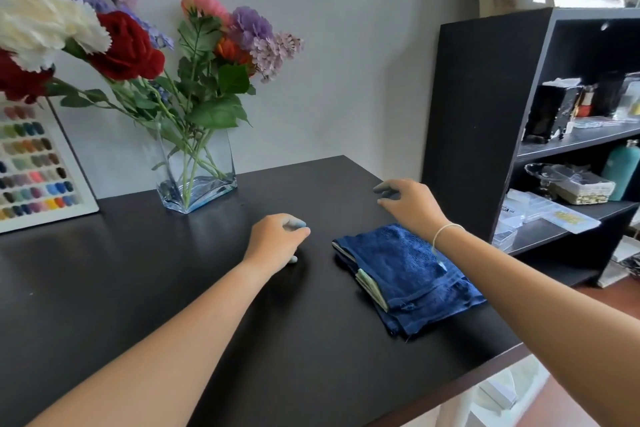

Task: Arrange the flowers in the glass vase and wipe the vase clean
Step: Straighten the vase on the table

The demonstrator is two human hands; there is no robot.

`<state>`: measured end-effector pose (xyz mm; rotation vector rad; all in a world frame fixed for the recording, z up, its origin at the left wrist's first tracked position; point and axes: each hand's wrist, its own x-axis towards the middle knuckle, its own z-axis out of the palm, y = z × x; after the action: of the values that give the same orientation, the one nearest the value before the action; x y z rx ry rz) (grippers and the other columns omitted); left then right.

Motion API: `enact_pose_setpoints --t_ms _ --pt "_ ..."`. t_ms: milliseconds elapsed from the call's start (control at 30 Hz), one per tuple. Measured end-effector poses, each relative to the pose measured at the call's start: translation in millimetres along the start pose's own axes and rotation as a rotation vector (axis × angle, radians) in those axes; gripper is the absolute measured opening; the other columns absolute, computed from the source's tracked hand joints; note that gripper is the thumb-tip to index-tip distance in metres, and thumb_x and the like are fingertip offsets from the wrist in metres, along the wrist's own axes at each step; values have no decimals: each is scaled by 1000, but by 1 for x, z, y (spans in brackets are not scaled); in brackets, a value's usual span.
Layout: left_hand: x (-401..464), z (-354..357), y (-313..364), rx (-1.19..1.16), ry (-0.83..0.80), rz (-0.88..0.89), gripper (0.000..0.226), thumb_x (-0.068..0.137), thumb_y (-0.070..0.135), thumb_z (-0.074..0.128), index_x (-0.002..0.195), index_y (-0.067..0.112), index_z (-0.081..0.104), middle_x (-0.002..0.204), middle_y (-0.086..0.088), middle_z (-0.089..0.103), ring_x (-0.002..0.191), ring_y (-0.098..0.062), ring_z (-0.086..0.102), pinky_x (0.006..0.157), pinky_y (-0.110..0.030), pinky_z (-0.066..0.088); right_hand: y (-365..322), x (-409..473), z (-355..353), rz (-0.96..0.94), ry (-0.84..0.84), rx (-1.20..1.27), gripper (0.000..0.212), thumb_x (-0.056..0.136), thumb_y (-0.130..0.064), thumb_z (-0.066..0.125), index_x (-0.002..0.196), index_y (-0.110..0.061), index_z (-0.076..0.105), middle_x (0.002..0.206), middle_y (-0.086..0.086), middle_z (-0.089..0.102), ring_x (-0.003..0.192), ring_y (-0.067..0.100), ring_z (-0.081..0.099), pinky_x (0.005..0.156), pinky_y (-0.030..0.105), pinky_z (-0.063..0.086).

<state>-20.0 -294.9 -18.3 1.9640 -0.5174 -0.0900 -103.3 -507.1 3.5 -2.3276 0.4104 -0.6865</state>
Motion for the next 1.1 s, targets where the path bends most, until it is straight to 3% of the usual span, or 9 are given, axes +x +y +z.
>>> enact_pose_setpoints --t_ms 133,300,500,700,833,967,1033,1100 --pt "4 -31 -19 -5 66 -5 15 83 19 64 97 16 65 80 3 59 65 -11 58 47 -13 50 -23 11 22 -30 -33 68 19 84 -13 58 101 -18 67 93 1 64 83 11 55 73 20 39" --pt "9 -75 -47 -29 185 -29 20 84 23 62 104 22 62 95 0 64 69 -14 62 50 -9 45 -53 27 63 -58 -77 146 20 83 -15 60 102 -17 67 90 -1 61 70 3 50 59 8 35" --pt "27 -108 -75 -59 325 -41 28 83 23 63 111 21 60 107 -6 64 84 -14 62 86 -37 52 -96 48 140 23 -133 368 28 83 -20 61 110 -16 62 105 6 64 82 15 54 73 23 40" --pt "61 -125 -92 25 472 -5 49 82 29 63 127 20 47 125 -5 52 104 -20 55 88 -31 44 -116 69 206 59 -128 586 40 84 -25 60 123 -17 53 122 5 59 97 13 56 72 15 43" --pt "89 -137 -105 6 598 5 59 80 26 66 133 18 40 132 -8 44 117 -24 49 98 -33 40 -121 104 234 76 -81 759 44 85 -21 59 128 -18 49 128 7 53 105 16 52 47 4 43" --pt "110 -143 -112 9 661 41 62 80 25 66 135 16 37 135 -8 42 122 -19 42 91 -21 30 -119 135 255 71 -59 759 48 86 -23 58 133 -22 44 137 4 48 118 17 50 58 12 50" --pt "119 -143 -115 13 670 55 62 81 26 66 135 16 37 136 -7 42 122 -17 41 89 -18 28 -119 148 264 66 -70 759 51 87 -23 57 135 -22 40 141 5 45 124 19 47 83 25 53" --pt "125 -143 -116 22 660 71 62 81 26 66 135 18 37 135 -5 43 115 -10 41 86 -14 27 -120 159 271 69 -89 770 53 87 -22 57 137 -21 38 143 6 42 126 20 44 99 32 42"
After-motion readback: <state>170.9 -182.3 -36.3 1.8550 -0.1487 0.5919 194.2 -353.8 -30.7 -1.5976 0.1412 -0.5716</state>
